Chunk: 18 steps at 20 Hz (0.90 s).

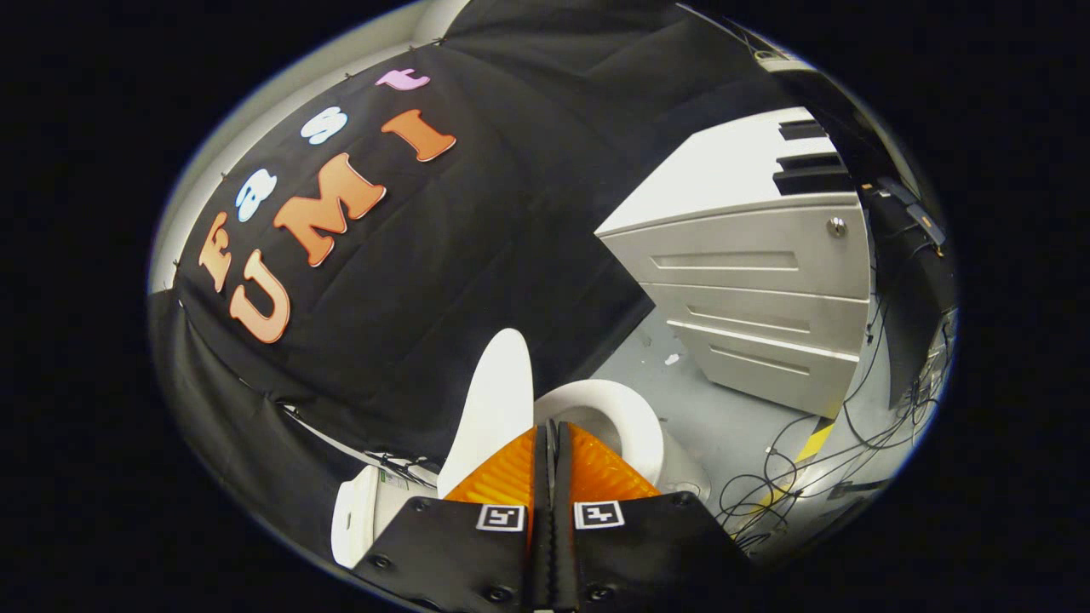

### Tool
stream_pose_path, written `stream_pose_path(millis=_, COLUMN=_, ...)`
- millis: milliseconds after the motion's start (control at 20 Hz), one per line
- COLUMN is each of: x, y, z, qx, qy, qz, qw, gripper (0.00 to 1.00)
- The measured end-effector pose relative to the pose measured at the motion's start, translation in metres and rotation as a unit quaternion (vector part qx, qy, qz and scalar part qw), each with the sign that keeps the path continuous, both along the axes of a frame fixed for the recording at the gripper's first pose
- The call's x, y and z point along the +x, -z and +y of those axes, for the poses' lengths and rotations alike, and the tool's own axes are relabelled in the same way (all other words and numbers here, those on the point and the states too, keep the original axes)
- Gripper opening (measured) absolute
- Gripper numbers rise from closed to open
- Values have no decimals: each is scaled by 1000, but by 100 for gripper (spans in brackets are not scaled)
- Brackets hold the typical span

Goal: Open the toilet lid.

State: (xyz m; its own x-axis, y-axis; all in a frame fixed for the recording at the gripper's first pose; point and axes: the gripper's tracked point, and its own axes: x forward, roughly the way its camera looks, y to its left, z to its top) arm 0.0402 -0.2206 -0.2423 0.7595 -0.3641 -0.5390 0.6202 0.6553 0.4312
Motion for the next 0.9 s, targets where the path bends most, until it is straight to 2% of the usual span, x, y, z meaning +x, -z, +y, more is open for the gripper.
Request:
stream_pose_path(millis=150, x=2, y=-5, z=19, qx=-30, qy=-19, qz=31, qw=999, gripper=8)
stream_pose_path(millis=350, x=12, y=-24, z=41, qx=-29, qy=-23, qz=9, qw=999, gripper=8)
stream_pose_path(millis=600, x=19, y=-35, z=56, qx=-53, qy=-42, qz=27, qw=997, gripper=8)
stream_pose_path(millis=750, x=27, y=-41, z=73, qx=-48, qy=-35, qz=21, qw=998, gripper=8)
stream_pose_path(millis=900, x=33, y=-48, z=96, qx=-61, qy=-55, qz=30, qw=996, gripper=8)
